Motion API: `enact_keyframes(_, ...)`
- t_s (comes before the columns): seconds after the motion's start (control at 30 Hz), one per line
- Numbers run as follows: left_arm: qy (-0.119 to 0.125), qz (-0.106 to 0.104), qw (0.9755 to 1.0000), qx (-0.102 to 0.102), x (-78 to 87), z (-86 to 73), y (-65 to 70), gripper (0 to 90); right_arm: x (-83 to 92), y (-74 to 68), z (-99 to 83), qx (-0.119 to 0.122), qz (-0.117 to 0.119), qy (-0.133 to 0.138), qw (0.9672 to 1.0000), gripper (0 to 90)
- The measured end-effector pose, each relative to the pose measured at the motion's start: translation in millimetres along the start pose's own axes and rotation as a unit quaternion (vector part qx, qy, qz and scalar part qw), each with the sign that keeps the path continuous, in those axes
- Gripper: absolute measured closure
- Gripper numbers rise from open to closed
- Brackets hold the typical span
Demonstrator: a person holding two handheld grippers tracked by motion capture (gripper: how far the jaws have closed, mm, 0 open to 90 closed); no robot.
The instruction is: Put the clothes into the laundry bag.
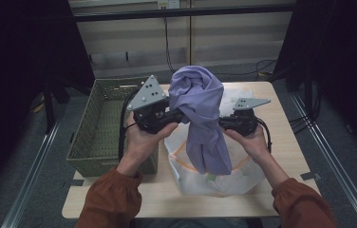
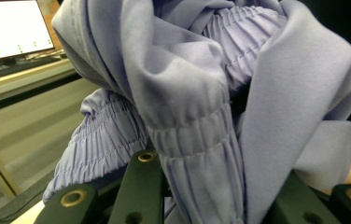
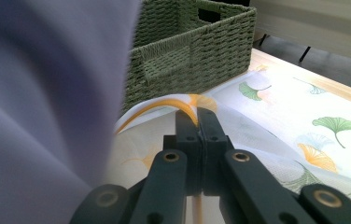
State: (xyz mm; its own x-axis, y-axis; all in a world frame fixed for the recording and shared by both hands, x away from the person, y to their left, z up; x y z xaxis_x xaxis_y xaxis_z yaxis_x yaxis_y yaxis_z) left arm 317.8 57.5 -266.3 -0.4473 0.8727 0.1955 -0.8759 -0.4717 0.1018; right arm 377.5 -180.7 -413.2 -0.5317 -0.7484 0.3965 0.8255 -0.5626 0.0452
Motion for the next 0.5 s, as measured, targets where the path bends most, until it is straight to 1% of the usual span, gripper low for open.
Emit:
enact_keyframes(0.1,-0.005,0.001,0.9999,0.013,-5.5,-7.9,-6.7,74.4,-0.4,0.4,0.0,0.001,0.000,-0.001,1.0000,89.7)
enact_keyframes(0.13,-0.010,-0.001,0.9999,0.010,-6.4,-10.3,-8.4,74.4,-0.4,0.4,0.0,0.000,0.001,-0.001,1.0000,89.7)
enact_keyframes(0.17,-0.009,-0.001,0.9999,0.012,-8.2,-12.9,-9.3,74.4,-0.4,0.4,0.0,0.000,0.001,-0.002,1.0000,89.7)
enact_keyframes(0.23,-0.021,0.002,0.9997,0.014,-12.2,-20.5,-11.3,74.4,-0.4,0.6,-0.4,-0.001,0.002,-0.002,1.0000,89.7)
enact_keyframes(0.27,-0.022,0.003,0.9996,0.017,-14.0,-22.9,-10.9,74.4,-0.7,0.7,-0.6,-0.001,0.005,0.000,1.0000,89.7)
enact_keyframes(0.3,-0.029,0.001,0.9995,0.014,-15.4,-26.0,-10.2,74.4,-0.8,0.8,-0.9,-0.001,0.005,-0.001,1.0000,89.7)
enact_keyframes(0.4,-0.043,0.000,0.9990,0.013,-17.7,-33.9,-7.8,74.4,-1.4,0.3,-1.5,-0.001,0.005,-0.005,1.0000,89.7)
enact_keyframes(0.47,-0.045,0.002,0.9988,0.016,-17.4,-38.3,-9.5,74.4,-1.8,-0.1,-1.4,-0.001,0.006,-0.004,1.0000,89.7)
enact_keyframes(0.5,-0.042,0.005,0.9989,0.017,-17.6,-39.6,-9.9,74.3,-1.9,-0.3,-1.3,-0.001,0.006,-0.004,1.0000,89.7)
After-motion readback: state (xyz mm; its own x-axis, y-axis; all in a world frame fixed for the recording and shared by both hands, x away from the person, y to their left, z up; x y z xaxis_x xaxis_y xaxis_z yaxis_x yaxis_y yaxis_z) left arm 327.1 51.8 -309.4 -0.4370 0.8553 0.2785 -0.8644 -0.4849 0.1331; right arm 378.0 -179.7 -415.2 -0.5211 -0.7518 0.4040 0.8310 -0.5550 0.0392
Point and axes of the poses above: each handheld gripper's, and its own axes: x roughly backward along the jaws, z roughly out of its top, y roughly to its right, the point moved 3 cm from there along -x, roughly forward along the jaws, and after that the axes turned 10 degrees about x, right-handed, at the moved point
